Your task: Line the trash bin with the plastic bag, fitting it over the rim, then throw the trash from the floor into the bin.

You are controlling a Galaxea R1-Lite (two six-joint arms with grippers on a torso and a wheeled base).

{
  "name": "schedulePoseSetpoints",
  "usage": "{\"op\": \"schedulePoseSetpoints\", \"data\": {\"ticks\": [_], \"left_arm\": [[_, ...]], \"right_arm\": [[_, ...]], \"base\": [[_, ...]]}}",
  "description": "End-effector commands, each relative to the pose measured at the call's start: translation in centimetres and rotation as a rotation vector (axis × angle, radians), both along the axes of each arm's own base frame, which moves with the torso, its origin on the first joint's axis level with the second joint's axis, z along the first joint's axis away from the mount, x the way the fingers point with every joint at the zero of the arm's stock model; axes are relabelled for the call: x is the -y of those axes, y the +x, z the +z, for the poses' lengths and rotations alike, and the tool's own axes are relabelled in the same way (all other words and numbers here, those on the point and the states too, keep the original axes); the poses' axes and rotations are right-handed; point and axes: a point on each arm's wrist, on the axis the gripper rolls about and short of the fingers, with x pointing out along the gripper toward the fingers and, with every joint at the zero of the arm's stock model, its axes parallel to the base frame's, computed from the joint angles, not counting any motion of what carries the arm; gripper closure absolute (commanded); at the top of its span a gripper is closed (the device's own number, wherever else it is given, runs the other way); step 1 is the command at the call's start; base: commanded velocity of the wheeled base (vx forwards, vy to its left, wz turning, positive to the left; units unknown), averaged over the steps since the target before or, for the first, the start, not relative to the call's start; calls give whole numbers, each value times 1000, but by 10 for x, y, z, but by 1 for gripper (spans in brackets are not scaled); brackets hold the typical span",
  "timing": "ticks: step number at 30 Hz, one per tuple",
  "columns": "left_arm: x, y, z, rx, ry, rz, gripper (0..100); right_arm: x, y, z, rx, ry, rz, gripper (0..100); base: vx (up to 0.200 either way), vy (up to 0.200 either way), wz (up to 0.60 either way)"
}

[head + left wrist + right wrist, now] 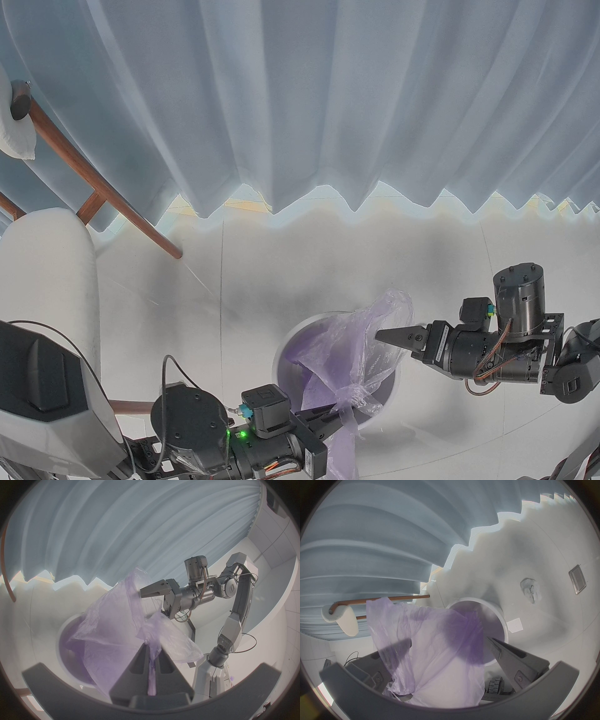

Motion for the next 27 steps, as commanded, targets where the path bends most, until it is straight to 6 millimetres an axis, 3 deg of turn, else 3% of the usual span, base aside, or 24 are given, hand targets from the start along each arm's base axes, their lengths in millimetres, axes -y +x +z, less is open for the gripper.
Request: {"op": "schedulePoseSetpoints", "data": {"ticks": [1,3,4,27], "left_arm": [[0,0,0,1,-1,-2,100],[1,-1,0,0,0,-5,100],[1,-1,0,0,0,-6,100],[5,-1,-3,-3,5,-11,100]], "right_arm": [[-1,0,-1,-4,-3,3,0],[-2,-1,-2,-8,-6,7,0],[-3,-2,-2,-5,-4,15,100],[-8,-9,7,56,54,7,100]], "base": [[0,0,0],[0,0,0],[0,0,0],[0,0,0]]}}
